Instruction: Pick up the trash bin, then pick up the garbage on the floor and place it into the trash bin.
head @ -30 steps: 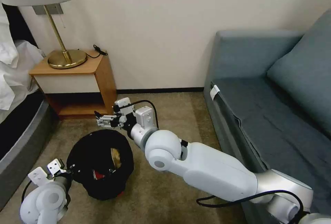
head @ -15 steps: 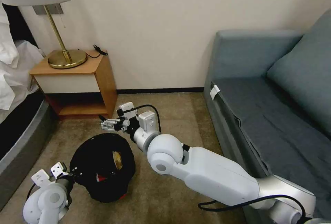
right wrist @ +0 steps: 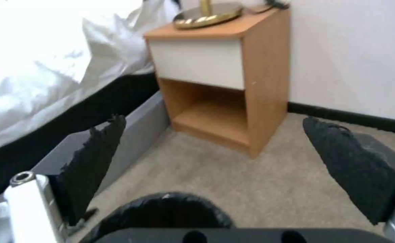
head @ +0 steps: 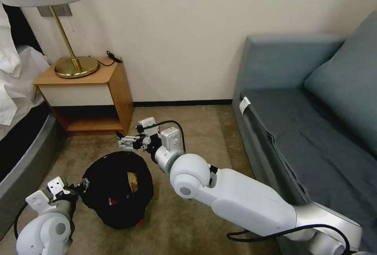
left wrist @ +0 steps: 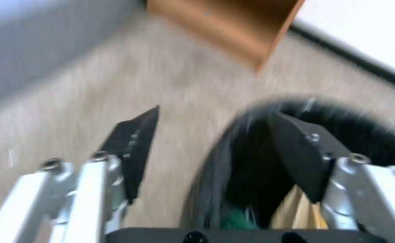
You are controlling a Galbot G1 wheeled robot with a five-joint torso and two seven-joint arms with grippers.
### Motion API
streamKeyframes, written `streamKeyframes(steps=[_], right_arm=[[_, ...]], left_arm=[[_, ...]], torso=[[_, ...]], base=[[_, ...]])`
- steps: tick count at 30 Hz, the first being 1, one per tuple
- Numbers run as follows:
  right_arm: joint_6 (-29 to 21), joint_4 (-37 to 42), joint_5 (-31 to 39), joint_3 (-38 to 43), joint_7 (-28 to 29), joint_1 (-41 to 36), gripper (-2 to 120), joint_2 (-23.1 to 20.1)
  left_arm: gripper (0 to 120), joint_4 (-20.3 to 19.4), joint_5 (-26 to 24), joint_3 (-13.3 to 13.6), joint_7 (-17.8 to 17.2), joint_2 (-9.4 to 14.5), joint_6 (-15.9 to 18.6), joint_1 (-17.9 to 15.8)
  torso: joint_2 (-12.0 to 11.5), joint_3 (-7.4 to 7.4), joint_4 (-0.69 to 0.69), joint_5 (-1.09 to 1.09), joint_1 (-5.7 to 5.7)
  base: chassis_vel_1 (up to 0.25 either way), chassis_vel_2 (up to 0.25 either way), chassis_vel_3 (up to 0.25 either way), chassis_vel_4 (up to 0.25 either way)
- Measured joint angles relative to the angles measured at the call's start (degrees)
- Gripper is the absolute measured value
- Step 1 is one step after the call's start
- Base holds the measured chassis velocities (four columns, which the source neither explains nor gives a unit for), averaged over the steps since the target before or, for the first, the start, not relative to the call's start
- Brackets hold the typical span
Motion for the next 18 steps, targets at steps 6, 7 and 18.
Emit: streamKeyframes(steps=[6, 7, 18], right_arm=[[6.1, -0.1, -14.2, 11.3, -5.2, -4.6, 100, -2.9], [7.0, 0.2, -17.1, 13.5, -6.1, -5.6, 100, -3.7], [13.1, 12.7, -34.8, 41.9, -11.4, -30.3, 100, -16.4]], left_arm=[[97, -2.0, 11.0, -0.5, 12.0, -0.1, -14.7, 1.0], [98, -2.4, 11.8, -0.4, 13.2, -0.1, -16.1, 1.1], [100, -5.4, 18.4, 2.0, 17.3, 0.4, -19.9, 1.4]], torso=[[0.0, 0.00, 0.00, 0.01, 0.00], [0.0, 0.00, -0.01, 0.02, 0.00], [0.0, 0.00, -0.04, 0.05, 0.00]], base=[[0.000, 0.000, 0.000, 0.000], [0.000, 0.000, 0.000, 0.000], [0.000, 0.000, 0.000, 0.000]])
